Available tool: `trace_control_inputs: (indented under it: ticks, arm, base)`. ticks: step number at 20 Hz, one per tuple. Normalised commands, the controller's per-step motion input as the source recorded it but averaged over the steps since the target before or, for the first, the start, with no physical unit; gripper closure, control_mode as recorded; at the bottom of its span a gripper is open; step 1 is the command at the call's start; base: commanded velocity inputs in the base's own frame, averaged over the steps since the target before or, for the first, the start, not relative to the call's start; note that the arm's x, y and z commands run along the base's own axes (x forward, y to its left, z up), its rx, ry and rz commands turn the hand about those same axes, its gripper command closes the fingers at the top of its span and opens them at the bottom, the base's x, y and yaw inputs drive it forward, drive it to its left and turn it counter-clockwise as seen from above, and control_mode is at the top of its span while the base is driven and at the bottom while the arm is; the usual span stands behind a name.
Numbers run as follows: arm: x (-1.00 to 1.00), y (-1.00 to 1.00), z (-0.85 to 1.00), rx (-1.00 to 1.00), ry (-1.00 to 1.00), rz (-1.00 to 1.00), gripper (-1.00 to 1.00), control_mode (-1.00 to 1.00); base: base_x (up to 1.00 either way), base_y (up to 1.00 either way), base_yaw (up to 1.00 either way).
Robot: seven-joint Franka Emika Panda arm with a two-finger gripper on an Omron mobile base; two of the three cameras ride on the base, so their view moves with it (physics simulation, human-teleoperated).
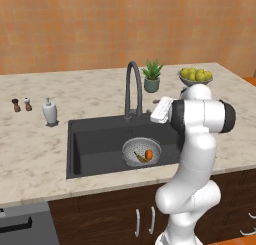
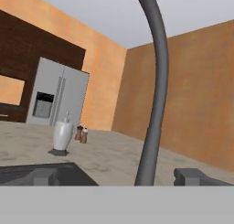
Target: Put the colander in the sink, put the banana, orange in the colander, and turn on the sink faucet and pour water over the colander.
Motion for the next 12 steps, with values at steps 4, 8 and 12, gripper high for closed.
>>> trace_control_inputs:
  ticks: [4, 8, 12]
  arm:
    - [0.50, 0.17, -0.37, -0.02, 0.04, 0.00, -1.00, -1.00]
    - [0.45, 0.03, -0.24, 0.00, 0.02, 0.00, -1.00, -1.00]
    - [0.39, 0.00, -0.10, 0.00, 0.00, 0.00, -1.00, -1.00]
  base:
    - [0.00, 0.00, 0.00]
    - [0.00, 0.00, 0.00]
    - [0.00, 0.00, 0.00]
